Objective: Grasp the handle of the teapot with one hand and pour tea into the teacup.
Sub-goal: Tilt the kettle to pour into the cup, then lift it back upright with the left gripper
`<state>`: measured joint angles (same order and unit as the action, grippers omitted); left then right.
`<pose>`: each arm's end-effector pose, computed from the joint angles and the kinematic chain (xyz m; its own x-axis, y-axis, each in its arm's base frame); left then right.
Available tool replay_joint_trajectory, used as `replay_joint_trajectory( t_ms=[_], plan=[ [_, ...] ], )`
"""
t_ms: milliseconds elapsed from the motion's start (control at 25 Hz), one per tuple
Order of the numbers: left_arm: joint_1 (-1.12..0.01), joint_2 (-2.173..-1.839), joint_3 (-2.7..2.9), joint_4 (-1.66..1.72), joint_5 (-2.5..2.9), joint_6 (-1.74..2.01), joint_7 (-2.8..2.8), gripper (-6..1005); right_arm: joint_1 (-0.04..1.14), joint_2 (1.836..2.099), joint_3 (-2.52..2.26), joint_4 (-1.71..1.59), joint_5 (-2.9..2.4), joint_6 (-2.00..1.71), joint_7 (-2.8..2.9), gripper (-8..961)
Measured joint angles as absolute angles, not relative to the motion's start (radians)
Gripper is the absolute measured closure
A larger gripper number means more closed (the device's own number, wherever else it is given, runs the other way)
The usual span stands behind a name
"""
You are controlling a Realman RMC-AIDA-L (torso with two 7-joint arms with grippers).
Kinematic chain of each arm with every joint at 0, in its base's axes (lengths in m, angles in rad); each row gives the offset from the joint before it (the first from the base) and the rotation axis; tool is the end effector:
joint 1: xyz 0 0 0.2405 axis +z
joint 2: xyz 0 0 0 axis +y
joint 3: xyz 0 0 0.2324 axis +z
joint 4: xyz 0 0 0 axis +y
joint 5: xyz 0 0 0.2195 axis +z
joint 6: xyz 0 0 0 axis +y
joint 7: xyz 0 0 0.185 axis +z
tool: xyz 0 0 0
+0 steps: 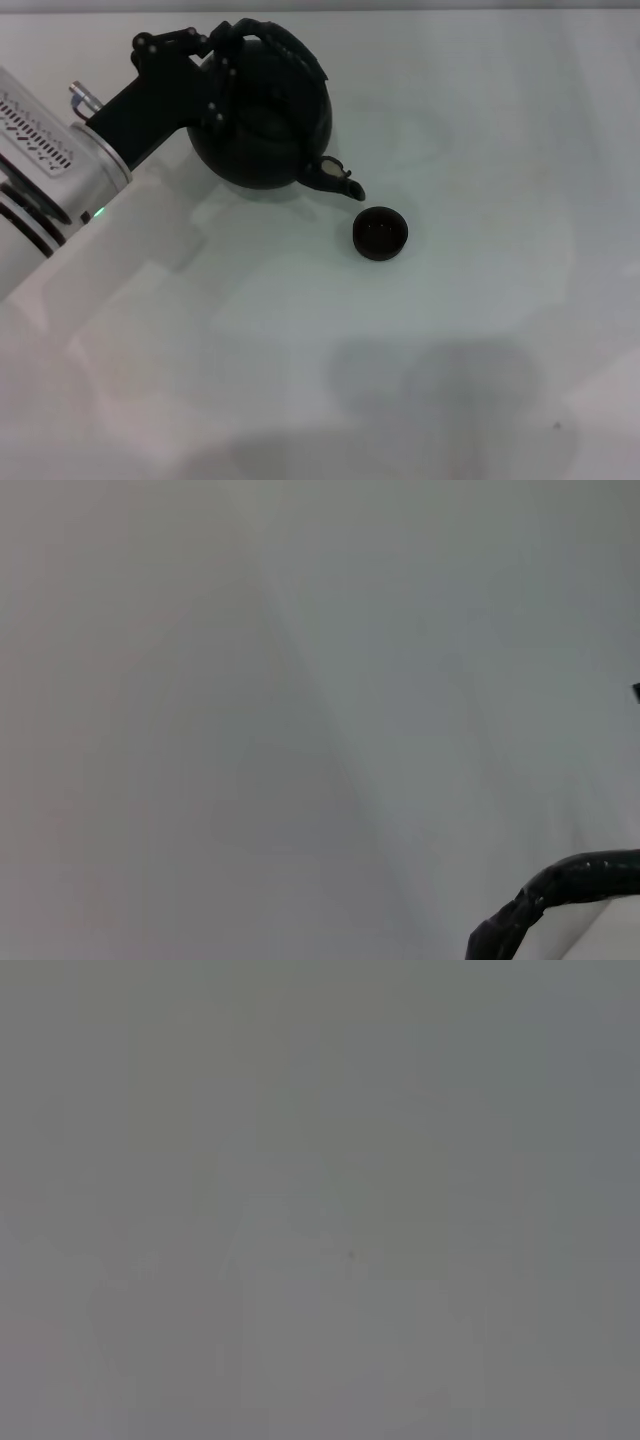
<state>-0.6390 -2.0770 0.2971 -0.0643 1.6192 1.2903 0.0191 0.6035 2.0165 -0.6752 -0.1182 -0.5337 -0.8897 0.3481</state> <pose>-0.2258 0.3698 -0.0701 0.8573 -0.2980 0.4199 0.1925 -0.5708 -0.7982 0.3484 0.4329 0.0760 0.6495 -0.0089 -0.7603 -0.7555 0.1053 -0.6467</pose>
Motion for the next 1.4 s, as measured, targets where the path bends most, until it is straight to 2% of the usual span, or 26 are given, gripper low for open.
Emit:
replay_joint_trajectory(
  t_ms=[1400],
  plan=[
    [-0.719,-2.082,0.311,-0.04,1.69,1.253,0.075,896,0.622,2.02,-0.675,-0.111,-0.509,-0.89,0.356,112]
  ],
)
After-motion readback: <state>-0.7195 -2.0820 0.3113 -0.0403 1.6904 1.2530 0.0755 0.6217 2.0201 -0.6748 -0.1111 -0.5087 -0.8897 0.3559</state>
